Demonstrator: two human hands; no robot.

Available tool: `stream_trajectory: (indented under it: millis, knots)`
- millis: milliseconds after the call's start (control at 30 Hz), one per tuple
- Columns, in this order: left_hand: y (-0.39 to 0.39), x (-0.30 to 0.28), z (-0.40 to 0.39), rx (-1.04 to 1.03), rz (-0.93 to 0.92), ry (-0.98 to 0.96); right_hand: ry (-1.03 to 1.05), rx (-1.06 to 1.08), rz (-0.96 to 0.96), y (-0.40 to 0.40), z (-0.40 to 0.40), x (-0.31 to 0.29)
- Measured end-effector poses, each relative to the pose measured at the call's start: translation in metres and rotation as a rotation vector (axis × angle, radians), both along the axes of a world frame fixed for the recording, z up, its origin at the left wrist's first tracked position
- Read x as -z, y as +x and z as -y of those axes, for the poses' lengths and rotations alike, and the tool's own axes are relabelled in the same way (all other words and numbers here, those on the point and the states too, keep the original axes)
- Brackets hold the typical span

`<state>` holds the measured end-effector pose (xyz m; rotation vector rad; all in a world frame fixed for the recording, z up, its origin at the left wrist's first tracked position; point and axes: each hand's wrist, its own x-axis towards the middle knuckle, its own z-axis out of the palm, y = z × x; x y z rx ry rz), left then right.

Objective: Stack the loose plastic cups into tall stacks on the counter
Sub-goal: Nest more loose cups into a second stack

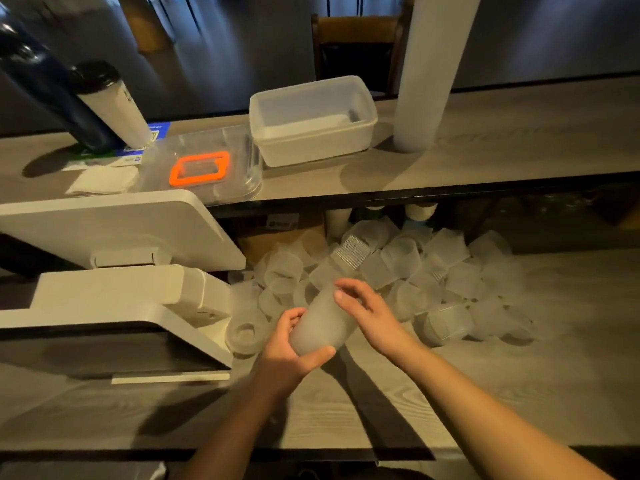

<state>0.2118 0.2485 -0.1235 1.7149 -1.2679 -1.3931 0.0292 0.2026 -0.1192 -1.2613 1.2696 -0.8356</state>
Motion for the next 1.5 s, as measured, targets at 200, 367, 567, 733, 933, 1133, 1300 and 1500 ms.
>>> stream_trajectory:
  millis: [200,367,567,733,933,1133,1300,1500]
  knots:
    - [-0.011,0.003,0.000,-0.056,-0.005,-0.007,-0.029,-0.028,0.007,-0.005,0.014,-0.003]
    - [-0.005,0.000,0.011,-0.089,0.013,-0.026,-0.112,0.283,-0.277,-0.019,0.057,0.006]
    - [0.004,-0.002,0.020,-0.101,-0.022,-0.003,-0.240,0.144,-0.738,-0.015,0.089,0.030]
    - [0.018,-0.005,0.023,-0.106,-0.056,0.025,-0.223,0.130,-0.925,-0.007,0.095,0.040]
    - [0.025,-0.008,0.029,-0.086,-0.016,0.001,-0.206,0.112,-0.995,-0.003,0.092,0.049]
    - [0.023,-0.007,0.027,-0.095,-0.042,0.006,-0.233,0.105,-0.991,-0.006,0.088,0.049]
    - [0.020,-0.008,0.024,-0.108,-0.028,0.011,-0.274,0.215,-0.763,-0.012,0.081,0.039]
    - [0.013,-0.009,0.024,-0.091,-0.055,0.011,-0.055,0.411,0.080,-0.030,0.061,0.006]
